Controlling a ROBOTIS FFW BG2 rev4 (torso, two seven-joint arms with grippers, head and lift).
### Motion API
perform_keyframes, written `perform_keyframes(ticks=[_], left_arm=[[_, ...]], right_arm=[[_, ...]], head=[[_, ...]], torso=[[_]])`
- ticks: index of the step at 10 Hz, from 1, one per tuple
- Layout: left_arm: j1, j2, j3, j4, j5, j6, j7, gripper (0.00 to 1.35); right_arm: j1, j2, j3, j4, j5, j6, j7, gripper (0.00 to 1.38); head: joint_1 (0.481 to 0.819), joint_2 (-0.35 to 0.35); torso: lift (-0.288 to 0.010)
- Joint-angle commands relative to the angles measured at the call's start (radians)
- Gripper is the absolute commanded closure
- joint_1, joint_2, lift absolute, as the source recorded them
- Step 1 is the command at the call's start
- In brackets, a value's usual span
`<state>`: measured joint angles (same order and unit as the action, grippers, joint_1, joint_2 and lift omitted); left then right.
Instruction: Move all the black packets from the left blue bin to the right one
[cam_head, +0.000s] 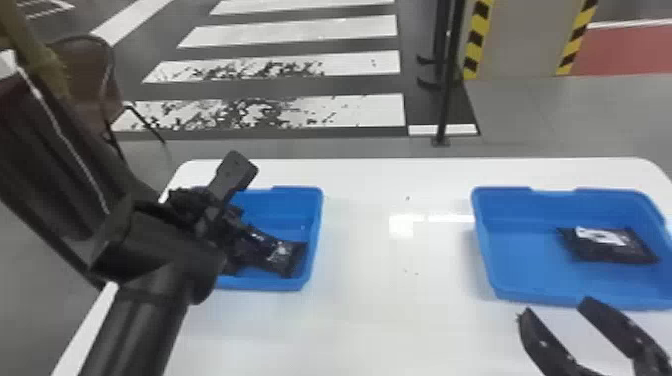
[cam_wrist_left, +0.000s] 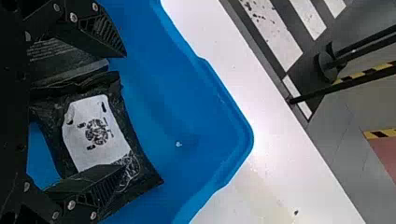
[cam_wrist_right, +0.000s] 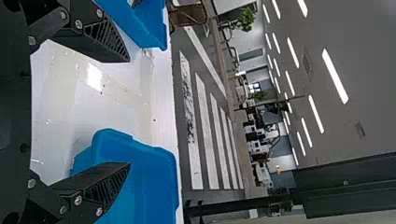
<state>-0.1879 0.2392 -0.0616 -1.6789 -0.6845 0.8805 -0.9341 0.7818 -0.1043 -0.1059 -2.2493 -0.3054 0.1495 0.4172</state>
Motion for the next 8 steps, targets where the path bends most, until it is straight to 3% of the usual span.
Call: perform_keyframes(ticks=[1,3,4,5,6,8], left_arm=[[-0.006,0.000,-0.004,0.028,0.000,0.050,-0.008,0.21],[-0.021,0.000,-0.012,0.082,0.022,0.069,-0.029,0.24],[-0.040,0.000,-0.022,0.122,0.028,0.069,-0.037,0.40],[-0.050,0.000,-0.022,0.149,0.054,0.067,-0.040,0.68],[-0.045,-0.001,-0.012,0.156,0.082,0.059,-0.037,0.82],[-0.043,-0.003,-0.010,0.156,0.084,0.042,-0.038,0.81]], right_arm=[[-0.001,0.000,0.002,0.005,-0.012,0.008,0.000,0.25],[-0.001,0.000,0.002,0.007,-0.016,0.015,0.000,0.25],[-0.004,0.000,0.004,0.010,-0.018,0.015,0.000,0.25],[-0.006,0.000,0.006,0.015,-0.024,0.015,0.000,0.25],[-0.006,0.000,0.006,0.017,-0.028,0.015,0.000,0.25],[-0.006,0.000,0.006,0.019,-0.034,0.020,0.002,0.25]], head=[[0.695,0.142],[0.695,0.151],[0.695,0.152],[0.695,0.149],[0.695,0.146],[0.695,0.141]], torso=[[-0.140],[-0.140],[-0.140],[-0.140],[-0.140],[-0.140]])
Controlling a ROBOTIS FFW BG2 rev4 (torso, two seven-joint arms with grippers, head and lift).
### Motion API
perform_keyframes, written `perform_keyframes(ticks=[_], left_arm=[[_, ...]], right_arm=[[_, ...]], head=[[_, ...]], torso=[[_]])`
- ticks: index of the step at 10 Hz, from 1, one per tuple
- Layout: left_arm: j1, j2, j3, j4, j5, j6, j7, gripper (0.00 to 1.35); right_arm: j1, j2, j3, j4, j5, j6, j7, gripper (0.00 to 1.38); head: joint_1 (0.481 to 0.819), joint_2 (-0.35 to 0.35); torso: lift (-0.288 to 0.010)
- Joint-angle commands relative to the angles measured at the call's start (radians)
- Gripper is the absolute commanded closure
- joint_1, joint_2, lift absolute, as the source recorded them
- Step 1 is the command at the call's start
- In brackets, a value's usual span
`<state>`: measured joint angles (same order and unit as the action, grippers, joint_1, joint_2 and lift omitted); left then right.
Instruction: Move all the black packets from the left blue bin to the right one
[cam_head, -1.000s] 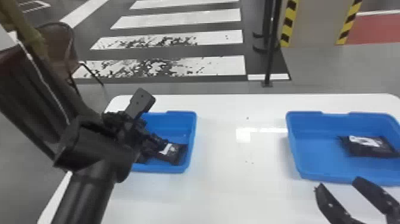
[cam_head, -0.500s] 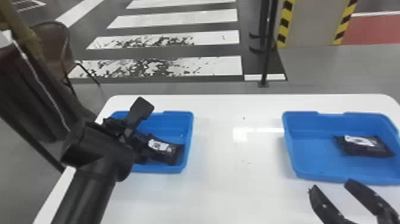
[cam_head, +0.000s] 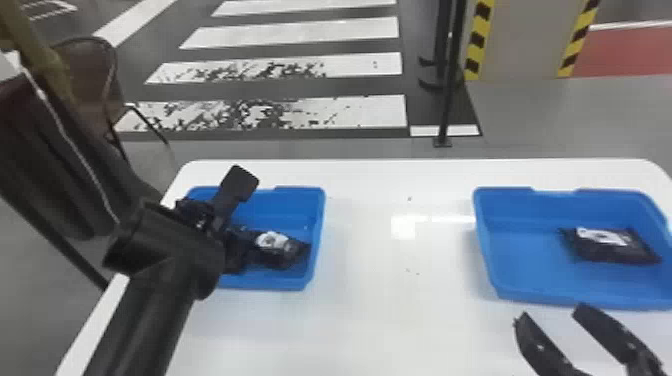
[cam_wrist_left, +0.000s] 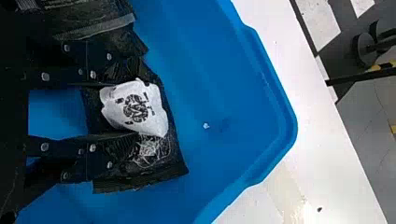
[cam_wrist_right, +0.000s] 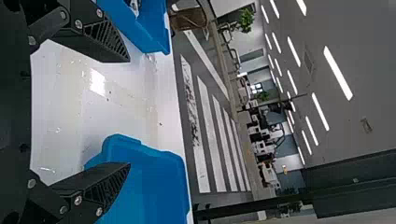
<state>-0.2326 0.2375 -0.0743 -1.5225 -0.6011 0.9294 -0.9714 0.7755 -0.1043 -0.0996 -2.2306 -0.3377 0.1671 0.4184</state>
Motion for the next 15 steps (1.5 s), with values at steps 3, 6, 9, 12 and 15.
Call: perform_keyframes(ticks=[3,6,9,12,15], left_arm=[[0.044,-0.007,0.060,-0.023,0.045,-0.053,-0.004,1.25],[0.220,-0.021,0.216,-0.359,0.105,-0.058,-0.006,1.21],[0.358,-0.033,0.304,-0.528,0.290,-0.188,0.020,1.21],[0.461,-0.049,0.258,-0.531,0.553,-0.468,0.091,1.21],[0.463,-0.047,0.130,-0.531,0.655,-0.539,0.134,1.21]], right_arm=[[0.002,0.000,0.000,-0.002,-0.005,0.002,0.005,0.25],[-0.022,0.000,0.012,-0.029,-0.001,0.002,0.019,0.25],[-0.108,0.000,0.042,-0.036,-0.005,0.061,0.077,0.25],[-0.238,0.000,0.112,0.016,-0.025,0.127,0.145,0.25],[-0.341,-0.002,0.161,0.094,-0.057,0.135,0.157,0.25]], head=[[0.695,0.139],[0.695,0.153],[0.695,0.201],[0.695,0.186],[0.695,0.129]], torso=[[-0.140],[-0.140],[-0.140],[-0.140],[-0.140]])
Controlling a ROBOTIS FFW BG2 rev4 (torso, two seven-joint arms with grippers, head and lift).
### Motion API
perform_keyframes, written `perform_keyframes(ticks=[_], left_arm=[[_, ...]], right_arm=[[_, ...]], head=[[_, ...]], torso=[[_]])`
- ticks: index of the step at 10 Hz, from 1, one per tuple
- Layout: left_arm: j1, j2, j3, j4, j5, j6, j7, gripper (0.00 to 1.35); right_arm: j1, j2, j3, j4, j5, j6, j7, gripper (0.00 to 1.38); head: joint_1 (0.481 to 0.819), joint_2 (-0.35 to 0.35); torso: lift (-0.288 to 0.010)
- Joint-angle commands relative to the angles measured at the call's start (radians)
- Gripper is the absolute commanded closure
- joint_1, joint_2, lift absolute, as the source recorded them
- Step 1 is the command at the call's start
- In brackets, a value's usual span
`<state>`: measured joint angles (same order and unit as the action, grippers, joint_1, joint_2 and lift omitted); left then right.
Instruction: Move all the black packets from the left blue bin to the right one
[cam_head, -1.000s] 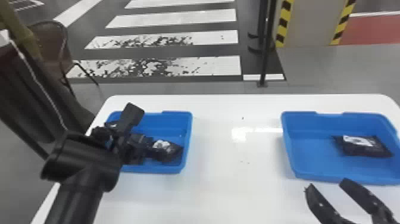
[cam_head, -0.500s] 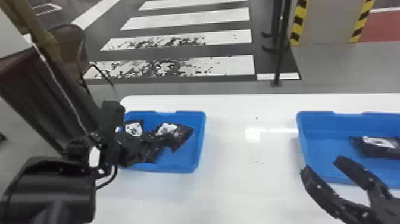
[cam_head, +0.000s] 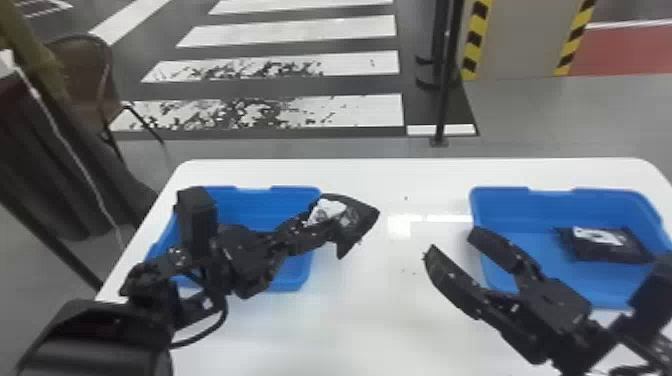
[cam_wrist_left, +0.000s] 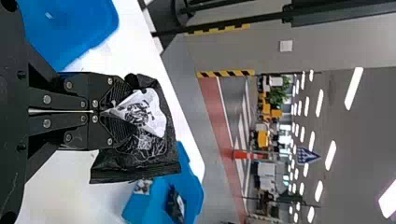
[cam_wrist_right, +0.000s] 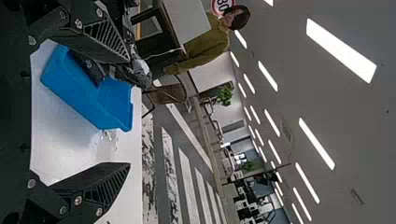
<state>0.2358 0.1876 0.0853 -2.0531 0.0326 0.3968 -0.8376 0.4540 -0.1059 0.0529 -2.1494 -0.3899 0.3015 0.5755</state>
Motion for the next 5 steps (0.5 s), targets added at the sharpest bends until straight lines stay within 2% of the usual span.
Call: perform_keyframes(ticks=[1,5], left_arm=[[-0.013,0.003,-0.063,0.000,0.031,-0.021,0.008,1.21],[-0.030,0.009,-0.135,0.003,0.063,-0.014,0.018,1.21]], right_arm=[[-0.054,0.000,0.021,0.045,-0.025,0.005,0.000,0.24],[-0.128,-0.002,0.063,0.099,-0.071,0.020,0.000,0.24]], head=[[0.695,0.101],[0.695,0.059]], torso=[[-0.140],[-0.140]])
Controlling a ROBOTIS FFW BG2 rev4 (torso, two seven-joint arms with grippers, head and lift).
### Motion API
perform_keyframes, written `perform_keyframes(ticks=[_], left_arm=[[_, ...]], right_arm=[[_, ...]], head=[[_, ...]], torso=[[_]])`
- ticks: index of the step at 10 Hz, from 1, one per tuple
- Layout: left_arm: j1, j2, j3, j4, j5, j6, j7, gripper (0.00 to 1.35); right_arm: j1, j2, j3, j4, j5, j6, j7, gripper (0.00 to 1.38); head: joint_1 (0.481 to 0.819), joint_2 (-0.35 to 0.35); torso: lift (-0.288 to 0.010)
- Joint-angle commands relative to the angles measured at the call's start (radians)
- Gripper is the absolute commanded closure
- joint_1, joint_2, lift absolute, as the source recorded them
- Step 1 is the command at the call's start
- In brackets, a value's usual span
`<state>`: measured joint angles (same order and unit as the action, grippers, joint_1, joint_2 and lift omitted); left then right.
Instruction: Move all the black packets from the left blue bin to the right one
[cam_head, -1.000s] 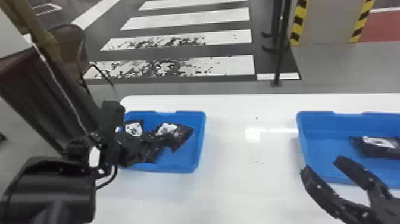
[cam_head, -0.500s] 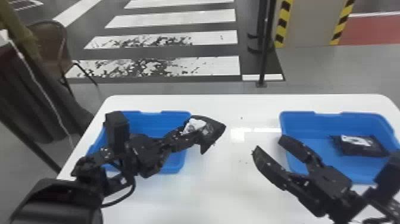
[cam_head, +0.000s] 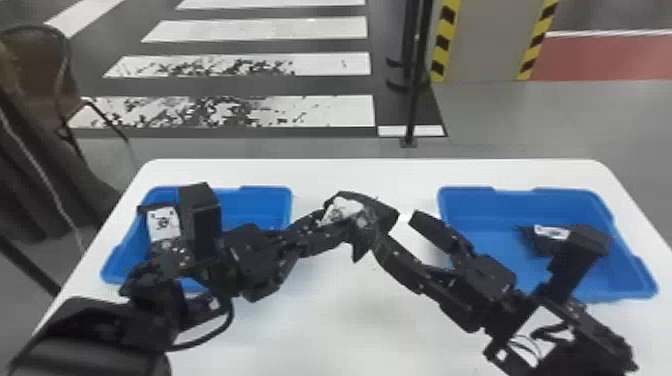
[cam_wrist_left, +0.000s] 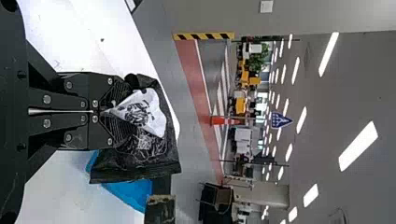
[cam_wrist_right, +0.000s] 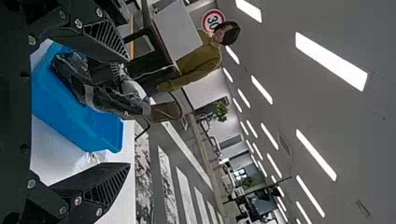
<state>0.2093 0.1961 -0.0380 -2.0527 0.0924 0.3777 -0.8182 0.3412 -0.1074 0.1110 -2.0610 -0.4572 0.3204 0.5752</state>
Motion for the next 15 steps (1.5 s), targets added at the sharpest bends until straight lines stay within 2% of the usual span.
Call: perform_keyframes(ticks=[1,2,3,4,5,9,10,11,12,13,15], left_arm=[[-0.006,0.000,-0.026,0.005,0.013,0.005,0.002,1.21],[-0.008,0.002,-0.038,0.009,0.019,0.012,0.002,1.21],[-0.008,0.002,-0.046,0.014,0.027,0.015,0.004,1.21],[-0.008,0.002,-0.046,0.017,0.029,0.012,0.004,1.21],[-0.008,0.002,-0.046,0.017,0.033,0.012,0.004,1.21],[-0.006,0.002,-0.046,0.019,0.053,0.008,0.008,1.21],[0.002,0.002,-0.048,0.029,0.079,0.022,0.016,1.10],[0.016,0.000,-0.042,0.036,0.105,0.049,0.033,0.59],[0.034,-0.001,-0.022,0.036,0.109,0.057,0.037,0.13],[0.048,-0.004,0.004,0.036,0.115,0.057,0.039,0.07],[0.080,-0.010,0.084,0.036,0.121,0.042,0.039,0.20]], right_arm=[[-0.034,0.000,0.013,0.023,-0.009,0.001,0.000,0.25],[-0.047,0.000,0.023,0.035,-0.019,0.001,-0.002,0.25],[-0.057,0.000,0.027,0.045,-0.023,-0.001,-0.002,0.40],[-0.059,0.000,0.027,0.055,-0.029,0.001,-0.003,0.95],[-0.057,0.000,0.027,0.060,-0.035,-0.001,-0.005,1.24],[-0.054,0.002,0.027,0.069,-0.057,-0.001,-0.005,1.28],[-0.054,0.002,0.027,0.069,-0.061,-0.001,-0.005,1.28],[-0.054,0.002,0.019,0.074,-0.065,-0.001,-0.006,1.28],[-0.061,0.002,-0.013,0.084,-0.063,-0.004,-0.011,1.28],[-0.081,-0.002,-0.055,0.104,-0.043,-0.004,-0.014,1.28],[-0.152,-0.021,-0.139,0.185,0.013,-0.011,-0.028,1.28]], head=[[0.695,0.053],[0.695,0.046],[0.695,0.043],[0.695,0.041],[0.695,0.039],[0.695,0.037],[0.695,0.037],[0.695,0.037],[0.695,0.036],[0.695,0.033],[0.695,0.006]], torso=[[-0.140],[-0.140],[-0.140],[-0.140],[-0.140],[-0.140],[-0.140],[-0.140],[-0.140],[-0.140],[-0.140]])
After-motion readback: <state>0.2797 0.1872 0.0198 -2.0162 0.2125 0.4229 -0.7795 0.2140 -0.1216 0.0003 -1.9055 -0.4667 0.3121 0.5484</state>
